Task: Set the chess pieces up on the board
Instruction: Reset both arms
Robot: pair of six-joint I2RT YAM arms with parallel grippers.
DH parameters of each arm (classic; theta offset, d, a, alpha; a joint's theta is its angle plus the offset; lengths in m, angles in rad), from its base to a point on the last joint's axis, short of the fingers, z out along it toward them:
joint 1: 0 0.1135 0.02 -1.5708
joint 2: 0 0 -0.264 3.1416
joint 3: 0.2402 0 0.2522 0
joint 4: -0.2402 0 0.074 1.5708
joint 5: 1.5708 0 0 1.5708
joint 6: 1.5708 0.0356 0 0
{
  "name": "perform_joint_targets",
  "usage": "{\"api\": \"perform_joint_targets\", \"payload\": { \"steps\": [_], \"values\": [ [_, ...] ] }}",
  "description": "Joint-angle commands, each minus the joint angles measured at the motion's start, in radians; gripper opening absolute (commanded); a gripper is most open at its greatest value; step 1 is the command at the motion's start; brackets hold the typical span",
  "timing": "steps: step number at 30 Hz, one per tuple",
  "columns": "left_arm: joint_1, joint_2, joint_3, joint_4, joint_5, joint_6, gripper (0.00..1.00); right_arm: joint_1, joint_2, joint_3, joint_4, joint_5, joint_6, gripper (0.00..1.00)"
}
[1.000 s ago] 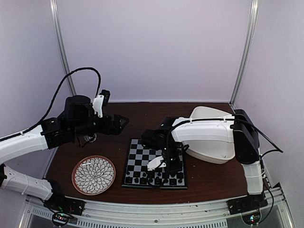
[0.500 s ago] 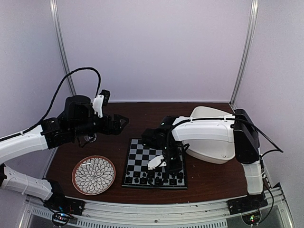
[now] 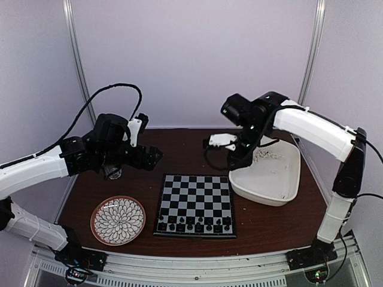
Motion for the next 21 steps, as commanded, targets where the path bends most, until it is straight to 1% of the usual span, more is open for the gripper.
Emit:
{"api": "perform_joint_targets", "payload": {
  "steps": [1, 3, 6, 7, 8, 9, 10, 11, 14, 18, 21],
  "values": [
    [0.007, 0.027, 0.081, -0.107, -0.11, 0.115, 0.98, -0.231, -0.174, -0.038, 0.218, -0.145, 0.126, 0.28],
    [0.007, 0.032, 0.094, -0.12, -0.155, 0.12, 0.98, -0.353, -0.241, -0.066, 0.289, -0.239, 0.182, 0.29],
    [0.017, 0.027, 0.106, -0.132, -0.197, 0.113, 0.97, -0.525, -0.321, -0.109, 0.363, -0.319, 0.247, 0.31],
    [0.023, 0.028, 0.112, -0.138, -0.212, 0.114, 0.97, -0.574, -0.34, -0.135, 0.404, -0.333, 0.278, 0.37],
    [0.029, 0.03, 0.12, -0.151, -0.227, 0.111, 0.98, -0.627, -0.381, -0.165, 0.475, -0.341, 0.313, 0.49],
    [0.038, 0.032, 0.13, -0.169, -0.237, 0.103, 0.98, -0.671, -0.416, -0.208, 0.52, -0.347, 0.36, 0.68],
    [0.044, 0.036, 0.138, -0.18, -0.246, 0.101, 0.98, -0.715, -0.448, -0.25, 0.606, -0.351, 0.403, 0.95],
    [0.047, 0.037, 0.144, -0.188, -0.259, 0.102, 0.98, -0.746, -0.47, -0.285, 0.651, -0.353, 0.438, 0.99],
    [0.048, 0.037, 0.147, -0.188, -0.278, 0.106, 0.98, -0.767, -0.48, -0.344, 0.703, -0.32, 0.509, 1.0],
    [0.048, 0.039, 0.137, -0.168, -0.301, 0.116, 0.98, -0.77, -0.488, -0.391, 0.714, -0.341, 0.522, 0.99],
    [0.048, 0.037, 0.144, -0.167, -0.306, 0.116, 0.98, -0.773, -0.54, -0.461, 0.768, -0.279, 0.538, 1.0]
  ]
}}
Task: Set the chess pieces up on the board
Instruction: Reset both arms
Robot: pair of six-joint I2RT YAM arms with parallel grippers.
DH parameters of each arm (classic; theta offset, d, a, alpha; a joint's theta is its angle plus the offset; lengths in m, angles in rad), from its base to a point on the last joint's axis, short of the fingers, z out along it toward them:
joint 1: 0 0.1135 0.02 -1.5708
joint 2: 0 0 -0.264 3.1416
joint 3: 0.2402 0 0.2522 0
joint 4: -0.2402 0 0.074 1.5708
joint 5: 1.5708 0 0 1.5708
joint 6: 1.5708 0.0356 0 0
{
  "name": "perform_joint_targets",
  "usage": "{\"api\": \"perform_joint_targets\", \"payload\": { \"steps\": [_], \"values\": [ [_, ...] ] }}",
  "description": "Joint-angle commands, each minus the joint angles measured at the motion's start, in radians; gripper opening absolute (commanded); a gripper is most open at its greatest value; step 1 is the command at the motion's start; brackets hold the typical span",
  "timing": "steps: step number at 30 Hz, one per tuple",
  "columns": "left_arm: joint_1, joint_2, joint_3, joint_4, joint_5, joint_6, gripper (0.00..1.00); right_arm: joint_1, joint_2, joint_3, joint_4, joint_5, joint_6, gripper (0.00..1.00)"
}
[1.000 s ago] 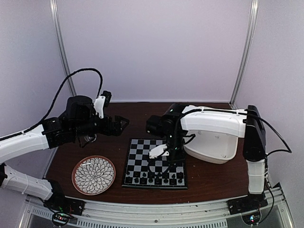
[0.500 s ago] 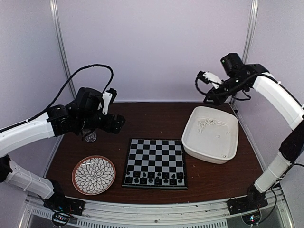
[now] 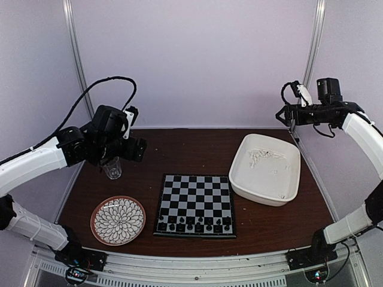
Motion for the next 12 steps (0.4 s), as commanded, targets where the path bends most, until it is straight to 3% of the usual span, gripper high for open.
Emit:
{"api": "perform_joint_targets", "payload": {
  "steps": [1, 12],
  "values": [
    [0.005, 0.001, 0.024, 0.019, -0.028, 0.017, 0.98, -0.006, -0.065, -0.084, 0.11, 0.059, 0.067, 1.0],
    [0.005, 0.004, 0.041, 0.007, 0.013, -0.001, 0.98, -0.015, -0.071, -0.092, 0.134, 0.074, 0.14, 0.99]
  ]
}}
